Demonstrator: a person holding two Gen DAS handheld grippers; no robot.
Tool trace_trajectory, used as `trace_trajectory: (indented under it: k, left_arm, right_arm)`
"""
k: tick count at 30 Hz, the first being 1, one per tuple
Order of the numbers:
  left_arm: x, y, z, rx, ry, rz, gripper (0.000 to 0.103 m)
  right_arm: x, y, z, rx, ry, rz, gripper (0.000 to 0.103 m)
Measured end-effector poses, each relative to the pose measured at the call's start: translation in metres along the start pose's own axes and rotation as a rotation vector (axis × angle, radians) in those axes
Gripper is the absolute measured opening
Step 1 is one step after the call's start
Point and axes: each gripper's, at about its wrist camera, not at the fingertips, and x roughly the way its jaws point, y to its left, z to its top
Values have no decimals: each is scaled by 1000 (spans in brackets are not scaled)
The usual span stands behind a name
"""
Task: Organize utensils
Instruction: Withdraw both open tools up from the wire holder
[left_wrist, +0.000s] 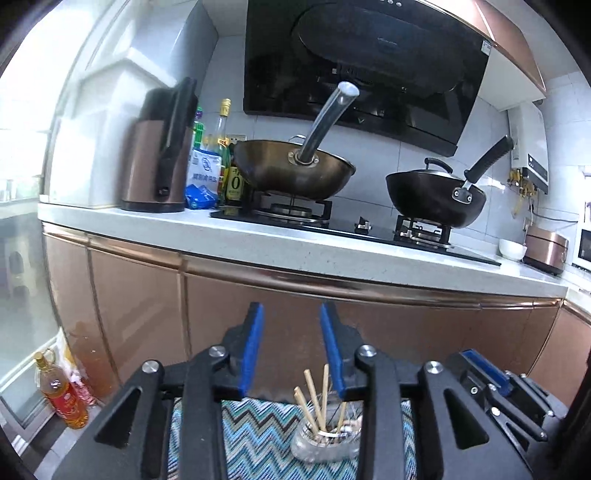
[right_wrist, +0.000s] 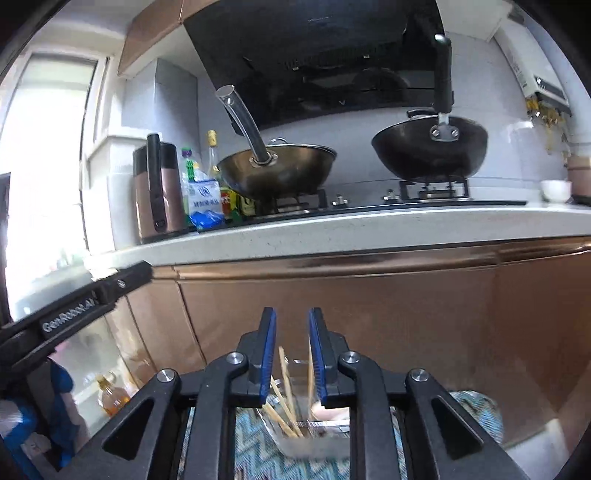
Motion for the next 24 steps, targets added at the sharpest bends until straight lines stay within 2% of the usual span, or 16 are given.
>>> trace_trajectory:
  k: [5,12,24]
  left_arm:
    - [-26,4,-2,24,3,28,38]
    - [-57,17,-9,34,17,65,42]
    - [-75,33,-24,22,73,111,42]
  right_arm:
    - [-26,23,-2,-63,21,-62,23]
    - [-59,45,-6,-118,24,-95,24]
    - [-89,56,-12,-162,27,-119,24]
